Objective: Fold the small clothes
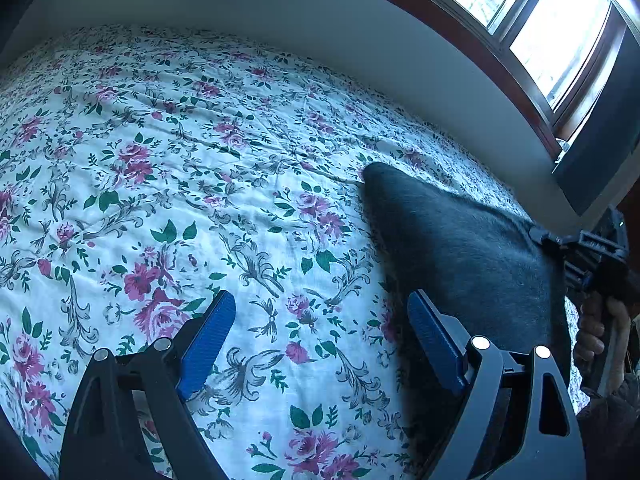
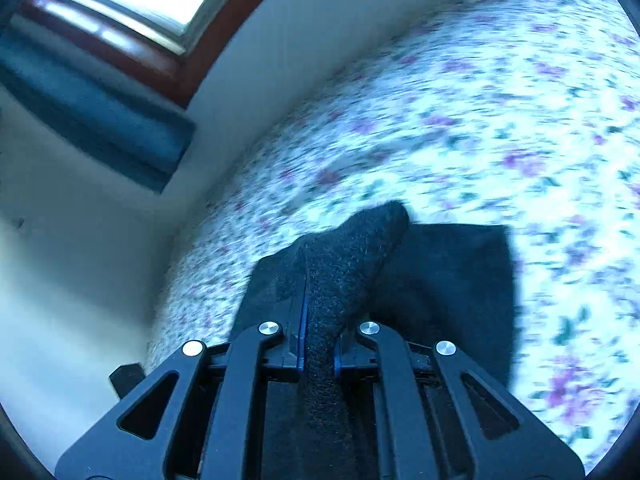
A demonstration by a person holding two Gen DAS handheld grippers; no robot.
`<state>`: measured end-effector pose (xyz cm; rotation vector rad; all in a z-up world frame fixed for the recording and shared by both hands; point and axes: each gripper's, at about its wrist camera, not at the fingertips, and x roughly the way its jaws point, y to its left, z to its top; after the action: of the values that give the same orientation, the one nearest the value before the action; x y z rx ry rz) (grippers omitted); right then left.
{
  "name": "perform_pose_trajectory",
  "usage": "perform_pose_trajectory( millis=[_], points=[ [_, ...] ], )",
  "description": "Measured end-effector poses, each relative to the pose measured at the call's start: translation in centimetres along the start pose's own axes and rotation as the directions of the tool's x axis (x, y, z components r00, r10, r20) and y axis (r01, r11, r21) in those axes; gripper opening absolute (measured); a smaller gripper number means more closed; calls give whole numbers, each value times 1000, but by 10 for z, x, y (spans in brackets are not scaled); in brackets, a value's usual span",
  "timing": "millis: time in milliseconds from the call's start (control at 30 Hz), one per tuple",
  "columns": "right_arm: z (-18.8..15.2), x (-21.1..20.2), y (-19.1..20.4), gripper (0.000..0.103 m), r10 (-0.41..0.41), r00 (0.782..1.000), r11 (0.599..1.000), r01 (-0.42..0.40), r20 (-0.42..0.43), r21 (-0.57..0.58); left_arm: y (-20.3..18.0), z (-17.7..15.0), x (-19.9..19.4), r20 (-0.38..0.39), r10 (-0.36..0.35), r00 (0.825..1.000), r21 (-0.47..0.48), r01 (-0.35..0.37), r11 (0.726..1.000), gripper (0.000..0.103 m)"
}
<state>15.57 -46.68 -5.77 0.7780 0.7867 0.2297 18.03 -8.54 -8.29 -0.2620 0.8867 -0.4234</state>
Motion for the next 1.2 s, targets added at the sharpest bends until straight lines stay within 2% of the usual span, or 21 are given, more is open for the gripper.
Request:
perform_pose_trajectory(
  millis=[167, 333, 433, 500, 667, 767, 867, 933, 967, 1000, 1033, 1100, 1200],
  points=[
    [0, -4, -45, 8, -76, 997, 991, 75, 1, 110, 0, 0, 0, 1, 3, 1000, 2, -3, 1000, 87],
    [-6, 13, -68, 9, -54, 997, 982, 62, -47, 178, -2, -1, -1, 3, -6, 1000, 5, 6, 1000, 87],
    [-9, -3, -69, 22, -21, 999, 978, 27, -33, 206, -4, -4, -5, 2, -28, 1000, 6, 28, 1000, 87],
    [-15, -22, -63, 42, -4, 1000, 978, 7, -16, 207, -7, -8, -8, 0, -39, 999, 16, 38, 999, 87],
    [-52, -78, -55, 52, 4, 1000, 982, -3, -2, 191, -29, -23, -30, 1, -63, 998, 94, 63, 994, 87],
    [-83, -108, -56, 53, 14, 1000, 979, -12, -7, 205, -43, -40, -47, -16, -84, 996, 170, 85, 982, 87],
    [-110, -123, -59, 54, 61, 998, 972, -54, -23, 229, -58, -67, -68, -32, -87, 996, 280, 93, 956, 87],
    [-126, -124, -61, 54, 85, 995, 964, -72, -42, 256, -67, -86, -76, -29, -56, 998, 359, 63, 931, 87],
    [-132, -122, -61, 54, 100, 994, 960, -82, -53, 266, -73, -95, -79, -9, -21, 1000, 400, 23, 916, 87],
    [-135, -119, -61, 54, 114, 991, 957, -93, -63, 273, -75, -96, -80, 1, -6, 1000, 413, 5, 911, 87],
    [-138, -117, -60, 54, 125, 990, 955, -101, -69, 279, -78, -96, -81, 10, 5, 1000, 418, -8, 909, 87],
    [-142, -110, -56, 54, 145, 986, 952, -117, -80, 281, -75, -92, -82, 14, 16, 1000, 374, -20, 927, 87],
    [-147, -106, -50, 54, 152, 985, 950, -122, -84, 289, -67, -90, -75, -31, 28, 999, 325, -16, 946, 87]
  ],
)
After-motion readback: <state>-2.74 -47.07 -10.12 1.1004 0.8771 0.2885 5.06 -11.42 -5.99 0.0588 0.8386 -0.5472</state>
